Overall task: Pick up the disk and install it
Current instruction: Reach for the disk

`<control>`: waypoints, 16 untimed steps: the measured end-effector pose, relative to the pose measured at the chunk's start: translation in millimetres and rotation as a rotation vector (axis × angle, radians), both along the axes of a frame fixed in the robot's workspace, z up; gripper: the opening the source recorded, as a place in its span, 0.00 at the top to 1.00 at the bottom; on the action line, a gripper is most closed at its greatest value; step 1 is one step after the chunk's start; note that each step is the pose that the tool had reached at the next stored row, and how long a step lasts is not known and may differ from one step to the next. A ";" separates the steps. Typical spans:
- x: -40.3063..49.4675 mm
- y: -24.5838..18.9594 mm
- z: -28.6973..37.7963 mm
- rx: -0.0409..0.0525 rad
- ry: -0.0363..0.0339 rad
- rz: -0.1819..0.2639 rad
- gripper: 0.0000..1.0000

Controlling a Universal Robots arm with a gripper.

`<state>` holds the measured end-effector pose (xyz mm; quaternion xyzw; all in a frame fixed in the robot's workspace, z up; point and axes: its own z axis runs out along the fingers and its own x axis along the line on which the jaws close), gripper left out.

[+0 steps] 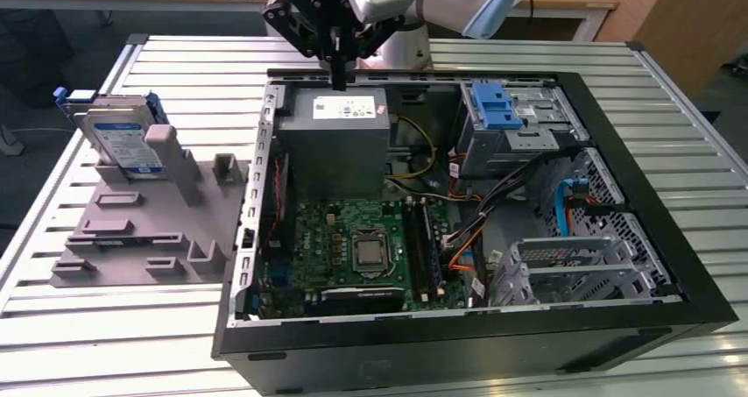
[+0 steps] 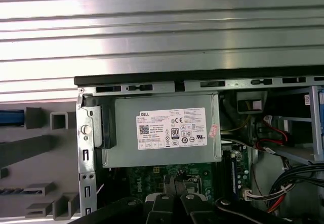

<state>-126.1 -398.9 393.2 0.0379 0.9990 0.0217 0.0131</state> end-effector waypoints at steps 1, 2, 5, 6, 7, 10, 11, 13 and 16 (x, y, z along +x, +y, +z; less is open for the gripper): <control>-0.3 0.0 0.0 0.0000 0.0000 0.000 0.89; -0.7 0.0 -0.1 0.0001 -0.0001 0.000 0.89; -1.8 0.0 -0.2 0.0000 0.0000 0.000 0.89; -2.0 0.0 -0.3 0.0000 0.0000 0.000 0.89; -2.4 0.0 -0.3 0.0000 0.0000 0.000 0.89; -3.4 0.0 -0.6 0.0000 0.0000 0.000 0.89; -3.8 0.0 -0.6 0.0000 0.0001 0.000 0.89; -4.5 0.0 -0.8 0.0001 0.0000 0.000 0.89; -5.7 0.0 -1.1 0.0000 0.0000 0.000 0.89</control>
